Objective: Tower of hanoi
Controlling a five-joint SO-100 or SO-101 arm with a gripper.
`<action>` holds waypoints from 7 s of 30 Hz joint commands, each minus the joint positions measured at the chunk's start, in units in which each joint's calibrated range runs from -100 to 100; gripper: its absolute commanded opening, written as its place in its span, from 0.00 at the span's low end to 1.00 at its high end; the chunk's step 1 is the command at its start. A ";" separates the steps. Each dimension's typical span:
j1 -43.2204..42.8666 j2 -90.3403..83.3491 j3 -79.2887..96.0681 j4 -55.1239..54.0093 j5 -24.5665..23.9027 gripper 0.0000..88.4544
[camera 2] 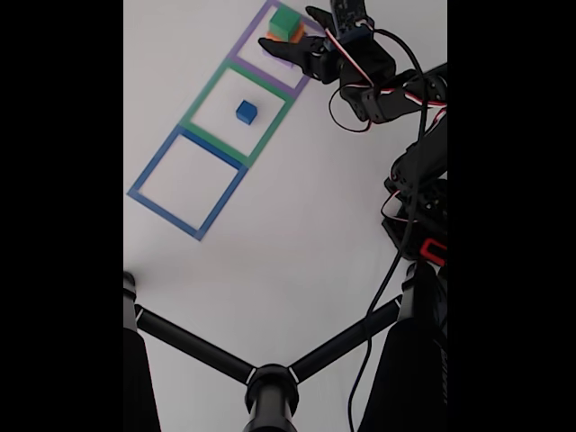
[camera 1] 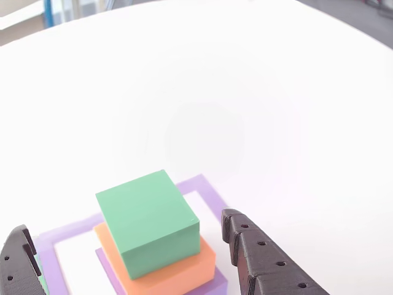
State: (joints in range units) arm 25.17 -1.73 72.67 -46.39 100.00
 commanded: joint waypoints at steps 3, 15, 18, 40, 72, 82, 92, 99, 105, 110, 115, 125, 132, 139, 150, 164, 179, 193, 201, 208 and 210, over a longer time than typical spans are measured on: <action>-0.73 2.01 -4.13 -1.87 0.00 0.41; -1.88 4.60 -6.13 -2.60 0.00 0.37; -2.07 5.00 -6.58 -2.60 0.00 0.36; -3.22 6.70 -7.22 -2.76 0.00 0.18; -6.29 -12.68 -8.13 16.75 0.00 0.10; -8.20 -34.89 -24.22 60.88 0.00 0.10; -14.05 -41.59 -60.49 111.98 0.00 0.11; -19.13 -42.48 -70.40 125.25 0.00 0.11; -22.78 -42.48 -70.49 126.71 0.00 0.11; -27.28 -41.99 -70.31 126.63 0.00 0.11; -33.13 -41.91 -69.67 126.39 0.00 0.11; -42.53 -41.83 -62.85 120.88 0.00 0.11; -43.77 -42.72 -43.76 101.85 0.00 0.11; -43.29 -40.54 -16.04 67.93 0.00 0.11; -44.54 -22.94 1.06 30.03 0.00 0.11; -47.03 2.58 0.87 1.53 0.00 0.11; -46.46 19.37 -6.58 -10.05 0.00 0.12; -45.40 24.94 -9.94 -13.61 0.00 0.24; -45.50 22.76 -8.67 -13.13 0.00 0.29; -46.55 12.19 -7.31 -6.97 0.00 0.28; -46.08 6.86 -6.85 -2.11 0.00 0.27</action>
State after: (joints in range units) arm -20.67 15.66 65.27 -54.41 99.41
